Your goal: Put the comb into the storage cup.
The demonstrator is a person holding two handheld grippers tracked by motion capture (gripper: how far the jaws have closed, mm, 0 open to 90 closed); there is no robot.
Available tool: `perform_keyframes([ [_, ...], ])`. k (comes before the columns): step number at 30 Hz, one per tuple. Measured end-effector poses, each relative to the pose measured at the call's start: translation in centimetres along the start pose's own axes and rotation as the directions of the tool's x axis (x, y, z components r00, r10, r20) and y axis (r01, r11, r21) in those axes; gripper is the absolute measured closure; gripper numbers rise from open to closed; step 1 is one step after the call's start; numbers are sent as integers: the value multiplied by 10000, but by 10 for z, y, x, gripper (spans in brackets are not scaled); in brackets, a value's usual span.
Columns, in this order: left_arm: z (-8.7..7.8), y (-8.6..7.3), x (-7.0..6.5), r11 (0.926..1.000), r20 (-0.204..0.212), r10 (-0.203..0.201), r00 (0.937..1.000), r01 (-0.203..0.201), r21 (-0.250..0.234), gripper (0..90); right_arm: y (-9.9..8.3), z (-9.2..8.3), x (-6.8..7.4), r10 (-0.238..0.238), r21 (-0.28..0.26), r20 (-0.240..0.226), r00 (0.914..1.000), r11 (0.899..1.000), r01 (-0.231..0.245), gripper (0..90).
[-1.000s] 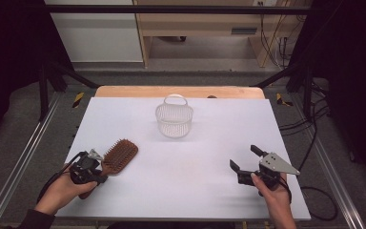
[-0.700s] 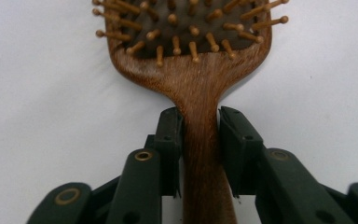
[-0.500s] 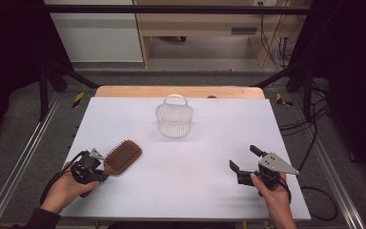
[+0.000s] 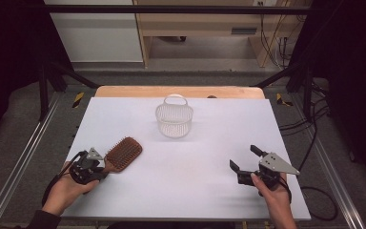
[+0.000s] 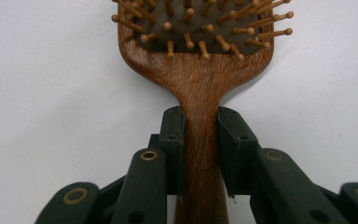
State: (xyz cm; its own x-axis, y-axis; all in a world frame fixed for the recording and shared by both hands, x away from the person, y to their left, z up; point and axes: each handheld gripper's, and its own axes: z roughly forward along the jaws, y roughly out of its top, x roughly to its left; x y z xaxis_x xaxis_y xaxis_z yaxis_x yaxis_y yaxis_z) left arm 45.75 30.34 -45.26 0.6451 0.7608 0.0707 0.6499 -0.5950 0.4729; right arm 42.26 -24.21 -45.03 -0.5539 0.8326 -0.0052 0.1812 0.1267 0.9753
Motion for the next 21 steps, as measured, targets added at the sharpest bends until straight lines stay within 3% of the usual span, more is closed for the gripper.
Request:
perform_keyframes([
  [21,-4,-1,-3,9981,122,176,9998,-168,-600,727,0,0,1,-24,19,-28,10000,10000,24,58],
])
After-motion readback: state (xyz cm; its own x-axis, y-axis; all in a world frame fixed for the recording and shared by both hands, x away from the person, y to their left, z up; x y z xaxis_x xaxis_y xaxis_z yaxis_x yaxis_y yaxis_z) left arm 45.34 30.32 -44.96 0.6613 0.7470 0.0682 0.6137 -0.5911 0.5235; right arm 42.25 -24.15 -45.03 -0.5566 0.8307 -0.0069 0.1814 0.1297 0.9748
